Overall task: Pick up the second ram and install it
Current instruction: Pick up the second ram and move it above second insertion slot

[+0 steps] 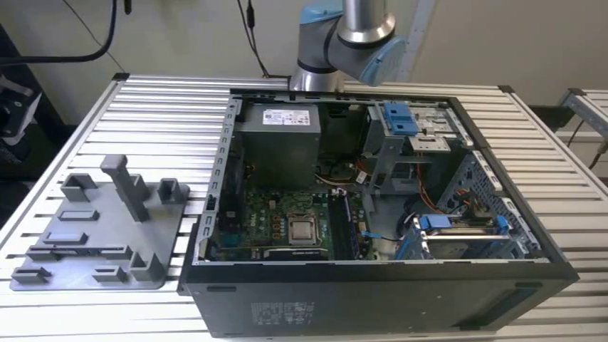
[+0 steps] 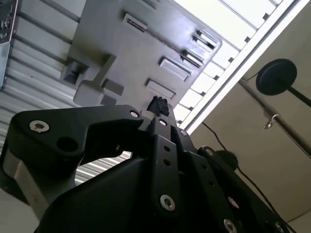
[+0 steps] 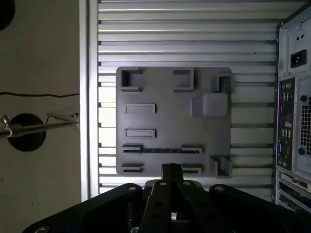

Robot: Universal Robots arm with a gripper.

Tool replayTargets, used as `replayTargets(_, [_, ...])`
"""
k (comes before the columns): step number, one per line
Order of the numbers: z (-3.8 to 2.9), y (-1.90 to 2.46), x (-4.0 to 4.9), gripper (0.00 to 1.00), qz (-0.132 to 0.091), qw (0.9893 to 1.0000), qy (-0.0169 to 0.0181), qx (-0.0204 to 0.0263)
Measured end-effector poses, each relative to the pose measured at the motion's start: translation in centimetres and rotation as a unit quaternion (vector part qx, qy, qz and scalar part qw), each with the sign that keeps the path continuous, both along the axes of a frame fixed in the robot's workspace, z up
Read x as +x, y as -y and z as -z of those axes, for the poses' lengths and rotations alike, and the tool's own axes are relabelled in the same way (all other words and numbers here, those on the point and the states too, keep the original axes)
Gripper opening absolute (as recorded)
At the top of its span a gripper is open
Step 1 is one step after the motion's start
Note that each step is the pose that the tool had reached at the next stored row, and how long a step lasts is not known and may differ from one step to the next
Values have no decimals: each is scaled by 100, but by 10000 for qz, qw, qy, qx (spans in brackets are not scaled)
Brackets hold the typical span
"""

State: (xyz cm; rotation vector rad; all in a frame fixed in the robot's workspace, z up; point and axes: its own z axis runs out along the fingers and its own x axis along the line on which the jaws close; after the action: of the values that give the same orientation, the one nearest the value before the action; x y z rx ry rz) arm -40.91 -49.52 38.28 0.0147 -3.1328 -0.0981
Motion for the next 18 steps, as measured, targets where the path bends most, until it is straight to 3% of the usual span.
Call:
replayTargets(4, [-1,-2,0,11,-362,9993,-1,-4])
replayTargets(9, [-1,-3,0,11,-816,9967,0,-4])
replayTargets(13, [-1,-3,0,11,-1177,9931,0,-4])
replayTargets(18, [-1,-3,0,11,-1620,9868,0,-4])
